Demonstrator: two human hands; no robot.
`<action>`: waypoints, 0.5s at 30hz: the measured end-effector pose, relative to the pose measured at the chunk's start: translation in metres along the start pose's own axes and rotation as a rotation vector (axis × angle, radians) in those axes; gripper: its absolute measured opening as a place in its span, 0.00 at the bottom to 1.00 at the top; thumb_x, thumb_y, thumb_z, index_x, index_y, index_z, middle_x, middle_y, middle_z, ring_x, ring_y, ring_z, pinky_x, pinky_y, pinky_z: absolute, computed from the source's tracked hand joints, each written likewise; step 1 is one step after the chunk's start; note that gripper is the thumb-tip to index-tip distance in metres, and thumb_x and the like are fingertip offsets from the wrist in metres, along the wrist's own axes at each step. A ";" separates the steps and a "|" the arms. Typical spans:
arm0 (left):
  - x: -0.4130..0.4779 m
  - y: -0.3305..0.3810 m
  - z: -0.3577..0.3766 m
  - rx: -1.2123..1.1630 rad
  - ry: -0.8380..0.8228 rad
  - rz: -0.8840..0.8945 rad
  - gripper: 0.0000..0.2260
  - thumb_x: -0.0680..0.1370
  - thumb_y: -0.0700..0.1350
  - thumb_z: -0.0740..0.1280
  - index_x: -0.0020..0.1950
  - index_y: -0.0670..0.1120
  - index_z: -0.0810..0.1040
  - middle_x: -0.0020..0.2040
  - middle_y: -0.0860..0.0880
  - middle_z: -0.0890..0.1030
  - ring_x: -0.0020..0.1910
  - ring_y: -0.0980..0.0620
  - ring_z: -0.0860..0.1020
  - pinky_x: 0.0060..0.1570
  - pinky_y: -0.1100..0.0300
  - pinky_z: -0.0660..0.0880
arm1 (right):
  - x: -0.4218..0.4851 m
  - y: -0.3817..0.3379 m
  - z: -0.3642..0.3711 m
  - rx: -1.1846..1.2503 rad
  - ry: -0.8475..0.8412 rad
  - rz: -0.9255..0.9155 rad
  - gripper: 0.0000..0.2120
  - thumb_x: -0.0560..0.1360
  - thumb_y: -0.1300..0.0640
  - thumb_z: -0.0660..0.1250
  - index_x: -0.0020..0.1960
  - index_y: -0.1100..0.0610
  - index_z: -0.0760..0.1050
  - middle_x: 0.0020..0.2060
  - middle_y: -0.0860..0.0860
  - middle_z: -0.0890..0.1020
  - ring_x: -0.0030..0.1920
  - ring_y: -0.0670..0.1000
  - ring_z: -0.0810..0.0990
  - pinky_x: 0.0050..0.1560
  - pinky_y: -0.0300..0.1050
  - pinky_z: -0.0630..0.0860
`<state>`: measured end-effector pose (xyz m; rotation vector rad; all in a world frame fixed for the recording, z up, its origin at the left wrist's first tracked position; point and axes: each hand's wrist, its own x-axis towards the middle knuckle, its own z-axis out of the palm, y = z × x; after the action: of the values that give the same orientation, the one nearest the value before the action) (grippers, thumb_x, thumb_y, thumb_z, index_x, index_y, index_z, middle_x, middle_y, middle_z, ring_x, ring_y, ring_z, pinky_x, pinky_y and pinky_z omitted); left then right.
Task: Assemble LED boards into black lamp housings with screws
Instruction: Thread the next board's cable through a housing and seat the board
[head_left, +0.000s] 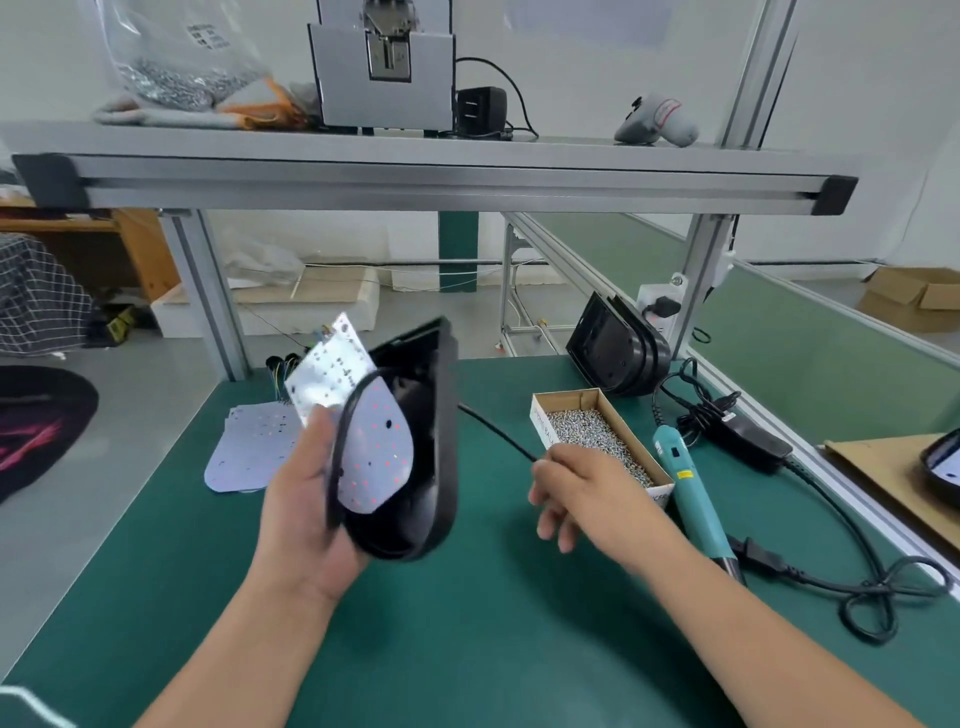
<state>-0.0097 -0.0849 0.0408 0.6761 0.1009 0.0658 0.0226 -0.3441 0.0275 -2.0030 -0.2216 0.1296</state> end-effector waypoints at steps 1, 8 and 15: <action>0.000 0.004 -0.001 -0.030 0.018 0.007 0.16 0.85 0.55 0.66 0.62 0.47 0.88 0.63 0.46 0.86 0.59 0.46 0.86 0.47 0.49 0.85 | 0.001 -0.001 -0.005 0.039 0.027 -0.002 0.12 0.80 0.51 0.62 0.44 0.58 0.76 0.37 0.57 0.86 0.34 0.68 0.83 0.33 0.54 0.77; 0.002 -0.015 -0.004 0.043 0.127 0.033 0.19 0.85 0.56 0.65 0.72 0.49 0.81 0.66 0.46 0.84 0.64 0.44 0.84 0.65 0.44 0.77 | 0.009 0.006 -0.028 0.253 0.320 -0.086 0.13 0.73 0.57 0.66 0.52 0.45 0.85 0.30 0.55 0.81 0.26 0.54 0.77 0.26 0.41 0.72; 0.003 -0.026 -0.009 0.104 0.165 0.028 0.19 0.86 0.58 0.62 0.74 0.53 0.77 0.66 0.51 0.85 0.64 0.48 0.84 0.59 0.47 0.79 | 0.014 0.008 -0.049 0.985 0.406 -0.152 0.07 0.80 0.66 0.69 0.55 0.59 0.83 0.40 0.55 0.84 0.39 0.52 0.85 0.35 0.38 0.81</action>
<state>-0.0070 -0.0994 0.0173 0.7754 0.2545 0.1437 0.0460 -0.3881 0.0419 -0.9928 -0.0258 -0.2309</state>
